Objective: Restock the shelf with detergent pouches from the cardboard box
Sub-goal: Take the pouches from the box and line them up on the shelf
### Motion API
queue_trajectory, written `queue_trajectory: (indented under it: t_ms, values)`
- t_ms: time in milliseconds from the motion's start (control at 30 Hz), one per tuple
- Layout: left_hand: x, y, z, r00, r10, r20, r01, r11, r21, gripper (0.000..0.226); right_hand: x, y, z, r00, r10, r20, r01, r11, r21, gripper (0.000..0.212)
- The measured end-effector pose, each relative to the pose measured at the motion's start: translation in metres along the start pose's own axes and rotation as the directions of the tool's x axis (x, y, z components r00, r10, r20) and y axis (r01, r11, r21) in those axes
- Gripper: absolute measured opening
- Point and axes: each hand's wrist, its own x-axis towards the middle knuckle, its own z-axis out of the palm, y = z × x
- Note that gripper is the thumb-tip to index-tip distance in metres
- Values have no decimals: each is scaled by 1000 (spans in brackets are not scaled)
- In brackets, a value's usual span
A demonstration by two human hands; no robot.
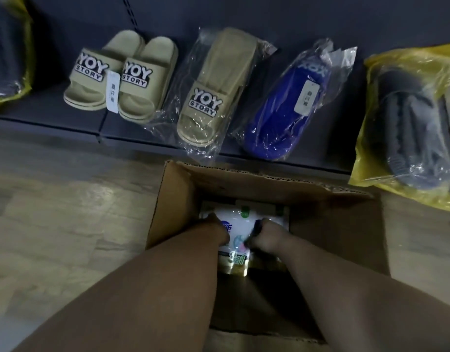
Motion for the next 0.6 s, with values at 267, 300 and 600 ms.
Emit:
queue_trajectory:
  t_ms: [267,300,600]
  values:
    - [11,7,-9,1000,10,-2,-10,977,-211,85,15,-10,-1,989,128,79,-151,858,491,62]
    - [10,8,-9,1000,16,-4,-16,973,-232,82,16,-10,-1,985,127,120,-171,841,513,63]
    - [-17,1,-33,996,-15,-93,-21,927,-373,62,-36,-22,-41,975,174,134,-219,822,526,23]
